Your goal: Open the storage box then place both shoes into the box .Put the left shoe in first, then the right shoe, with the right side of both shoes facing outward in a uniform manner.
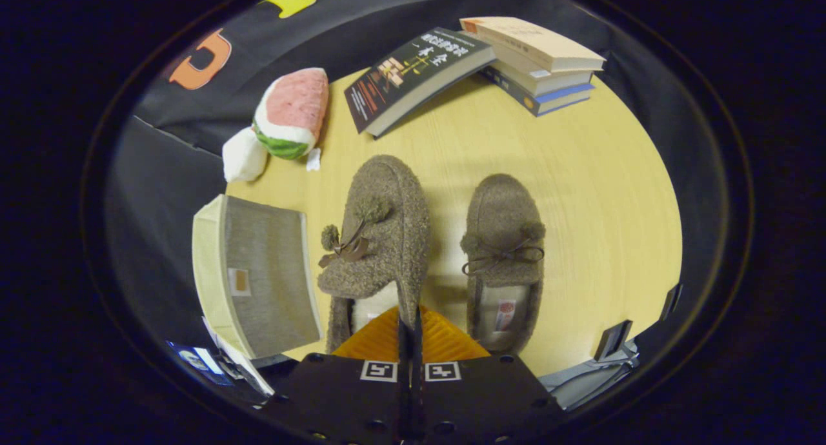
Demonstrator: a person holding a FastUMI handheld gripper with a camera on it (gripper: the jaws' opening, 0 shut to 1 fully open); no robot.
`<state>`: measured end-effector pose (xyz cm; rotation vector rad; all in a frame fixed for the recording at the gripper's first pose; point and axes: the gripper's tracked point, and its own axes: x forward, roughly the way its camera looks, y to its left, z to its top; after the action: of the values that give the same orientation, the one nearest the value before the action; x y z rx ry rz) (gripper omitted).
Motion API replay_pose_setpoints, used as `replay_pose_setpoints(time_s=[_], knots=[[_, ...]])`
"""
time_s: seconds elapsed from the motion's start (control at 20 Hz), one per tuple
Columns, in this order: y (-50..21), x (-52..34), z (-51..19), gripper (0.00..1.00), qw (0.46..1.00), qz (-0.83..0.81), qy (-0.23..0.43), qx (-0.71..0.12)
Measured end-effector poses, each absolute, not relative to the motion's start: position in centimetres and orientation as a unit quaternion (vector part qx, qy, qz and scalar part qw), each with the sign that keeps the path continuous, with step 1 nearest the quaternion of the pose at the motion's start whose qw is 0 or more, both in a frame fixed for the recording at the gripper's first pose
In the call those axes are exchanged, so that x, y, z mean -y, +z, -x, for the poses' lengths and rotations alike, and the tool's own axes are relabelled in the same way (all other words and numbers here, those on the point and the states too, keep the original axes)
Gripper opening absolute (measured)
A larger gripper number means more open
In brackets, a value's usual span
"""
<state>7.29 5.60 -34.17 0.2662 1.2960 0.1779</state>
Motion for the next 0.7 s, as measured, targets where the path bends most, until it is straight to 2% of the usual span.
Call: replay_pose_setpoints(time_s=[0.2, 0.45, 0.7], knots=[[-27.7, -7.9, -7.0, 0.01, 0.811, -0.110, 0.114, -0.563], [-21.0, -15.3, -5.6, 0.01, 0.822, -0.099, 0.174, -0.533], [-21.5, -26.2, -3.9, 0.01, 0.806, -0.101, 0.222, -0.540]])
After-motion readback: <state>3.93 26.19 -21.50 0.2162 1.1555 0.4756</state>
